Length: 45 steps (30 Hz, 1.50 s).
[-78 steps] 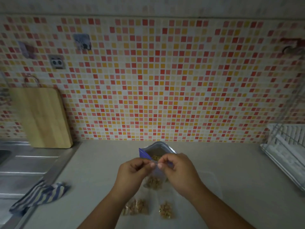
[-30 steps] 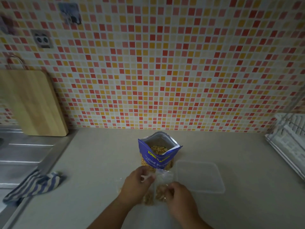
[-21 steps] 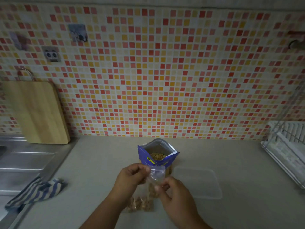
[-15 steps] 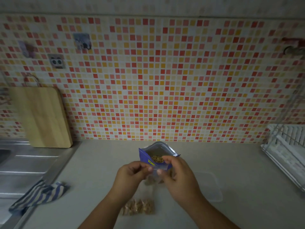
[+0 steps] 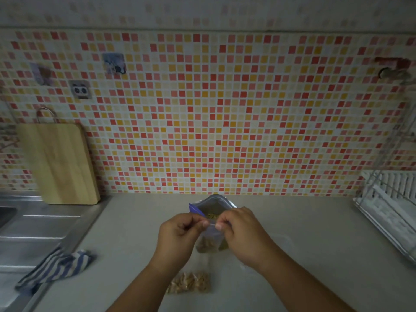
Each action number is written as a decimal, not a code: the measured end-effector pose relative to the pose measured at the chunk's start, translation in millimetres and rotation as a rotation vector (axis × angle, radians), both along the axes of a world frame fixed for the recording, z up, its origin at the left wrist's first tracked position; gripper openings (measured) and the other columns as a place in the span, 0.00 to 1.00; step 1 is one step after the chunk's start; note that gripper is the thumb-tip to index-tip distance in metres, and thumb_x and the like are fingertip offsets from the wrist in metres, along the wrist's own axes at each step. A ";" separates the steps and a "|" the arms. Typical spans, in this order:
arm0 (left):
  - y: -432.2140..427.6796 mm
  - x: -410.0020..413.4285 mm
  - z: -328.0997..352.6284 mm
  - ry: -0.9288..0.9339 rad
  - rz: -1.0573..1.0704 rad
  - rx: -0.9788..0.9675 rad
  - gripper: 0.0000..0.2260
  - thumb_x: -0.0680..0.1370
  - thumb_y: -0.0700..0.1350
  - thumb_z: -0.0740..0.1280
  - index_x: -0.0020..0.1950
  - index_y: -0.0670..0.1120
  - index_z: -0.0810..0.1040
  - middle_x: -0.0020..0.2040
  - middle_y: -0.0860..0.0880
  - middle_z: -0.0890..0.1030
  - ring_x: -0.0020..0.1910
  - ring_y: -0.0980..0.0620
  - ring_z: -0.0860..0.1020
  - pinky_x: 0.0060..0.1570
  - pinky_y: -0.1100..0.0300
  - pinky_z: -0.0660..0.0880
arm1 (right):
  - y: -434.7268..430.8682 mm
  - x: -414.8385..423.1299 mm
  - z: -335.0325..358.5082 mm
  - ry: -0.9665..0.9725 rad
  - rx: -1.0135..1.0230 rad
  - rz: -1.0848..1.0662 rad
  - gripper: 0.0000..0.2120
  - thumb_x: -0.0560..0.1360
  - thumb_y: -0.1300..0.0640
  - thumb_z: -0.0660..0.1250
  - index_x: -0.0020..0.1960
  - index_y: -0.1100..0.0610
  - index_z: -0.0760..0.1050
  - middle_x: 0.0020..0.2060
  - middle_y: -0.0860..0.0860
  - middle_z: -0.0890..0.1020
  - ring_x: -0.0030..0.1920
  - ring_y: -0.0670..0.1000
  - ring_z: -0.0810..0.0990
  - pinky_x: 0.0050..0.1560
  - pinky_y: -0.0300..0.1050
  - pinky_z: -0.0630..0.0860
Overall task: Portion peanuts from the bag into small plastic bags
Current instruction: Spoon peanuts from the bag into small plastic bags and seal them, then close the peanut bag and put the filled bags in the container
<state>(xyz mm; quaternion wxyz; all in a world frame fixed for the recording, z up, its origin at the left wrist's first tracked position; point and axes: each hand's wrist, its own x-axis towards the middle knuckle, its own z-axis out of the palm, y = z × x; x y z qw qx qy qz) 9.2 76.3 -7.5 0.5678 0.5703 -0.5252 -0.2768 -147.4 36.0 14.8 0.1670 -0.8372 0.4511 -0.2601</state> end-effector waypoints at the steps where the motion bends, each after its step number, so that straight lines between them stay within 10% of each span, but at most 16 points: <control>1: 0.2 -0.7 -0.9 0.033 0.005 0.008 0.09 0.72 0.37 0.71 0.36 0.50 0.84 0.38 0.50 0.85 0.37 0.57 0.81 0.39 0.68 0.77 | -1.3 -2.0 -0.2 0.011 0.010 -0.003 0.07 0.78 0.53 0.60 0.48 0.52 0.77 0.44 0.42 0.72 0.49 0.43 0.65 0.50 0.33 0.62; 7: -1.9 -3.5 -34.0 0.210 -0.005 0.197 0.07 0.74 0.38 0.69 0.36 0.42 0.81 0.29 0.49 0.79 0.31 0.54 0.75 0.37 0.59 0.75 | -8.3 -7.1 -26.2 0.035 0.207 -0.061 0.11 0.77 0.55 0.63 0.35 0.48 0.70 0.31 0.43 0.71 0.40 0.45 0.71 0.34 0.33 0.63; 15: -10.4 -5.4 -109.9 0.046 0.058 0.550 0.08 0.76 0.41 0.65 0.37 0.47 0.80 0.24 0.51 0.78 0.24 0.54 0.74 0.33 0.59 0.73 | -14.2 4.8 -101.1 0.257 0.335 -0.192 0.13 0.78 0.52 0.60 0.54 0.56 0.79 0.54 0.56 0.82 0.57 0.56 0.78 0.51 0.42 0.73; 22: -19.0 -2.7 -134.6 -0.372 0.104 0.533 0.08 0.76 0.47 0.66 0.37 0.53 0.78 0.32 0.52 0.80 0.36 0.54 0.79 0.40 0.62 0.71 | -18.0 12.8 -135.2 0.444 0.203 -0.204 0.09 0.75 0.52 0.63 0.51 0.53 0.79 0.48 0.52 0.83 0.54 0.54 0.78 0.49 0.43 0.75; 25: -19.2 -2.8 -142.0 -0.439 0.113 0.486 0.06 0.76 0.47 0.65 0.49 0.50 0.82 0.45 0.50 0.84 0.45 0.51 0.80 0.45 0.63 0.70 | -10.6 8.9 -119.8 0.347 0.000 -0.209 0.10 0.61 0.45 0.72 0.32 0.51 0.77 0.27 0.48 0.80 0.33 0.50 0.79 0.28 0.38 0.72; 29: -24.4 1.4 -133.0 -0.389 0.181 0.372 0.14 0.73 0.42 0.69 0.58 0.48 0.78 0.46 0.51 0.76 0.40 0.53 0.73 0.45 0.66 0.66 | -19.0 5.5 -50.7 0.123 -0.376 -0.160 0.11 0.72 0.48 0.62 0.35 0.51 0.77 0.31 0.47 0.79 0.36 0.50 0.76 0.34 0.42 0.72; 34: -47.4 16.9 -86.7 -0.243 0.274 0.199 0.20 0.73 0.38 0.69 0.64 0.46 0.71 0.53 0.48 0.71 0.46 0.48 0.75 0.41 0.72 0.67 | -93.3 41.6 16.7 0.886 0.167 -0.125 0.16 0.78 0.53 0.62 0.64 0.56 0.73 0.57 0.53 0.78 0.57 0.54 0.77 0.51 0.45 0.72; 37: -61.2 22.5 -60.5 -0.281 0.170 0.164 0.24 0.75 0.38 0.67 0.69 0.49 0.66 0.57 0.51 0.68 0.51 0.48 0.74 0.49 0.63 0.70 | -113.4 61.8 10.9 1.216 0.143 -0.077 0.19 0.76 0.54 0.64 0.66 0.55 0.70 0.60 0.51 0.75 0.59 0.53 0.75 0.52 0.43 0.70; 45: -78.9 30.4 -44.2 -0.451 0.076 0.215 0.17 0.76 0.39 0.64 0.65 0.47 0.72 0.62 0.45 0.76 0.43 0.53 0.75 0.47 0.64 0.70 | -104.5 62.1 23.6 1.209 0.068 -0.039 0.12 0.75 0.54 0.64 0.58 0.54 0.74 0.37 0.50 0.71 0.42 0.50 0.72 0.45 0.41 0.67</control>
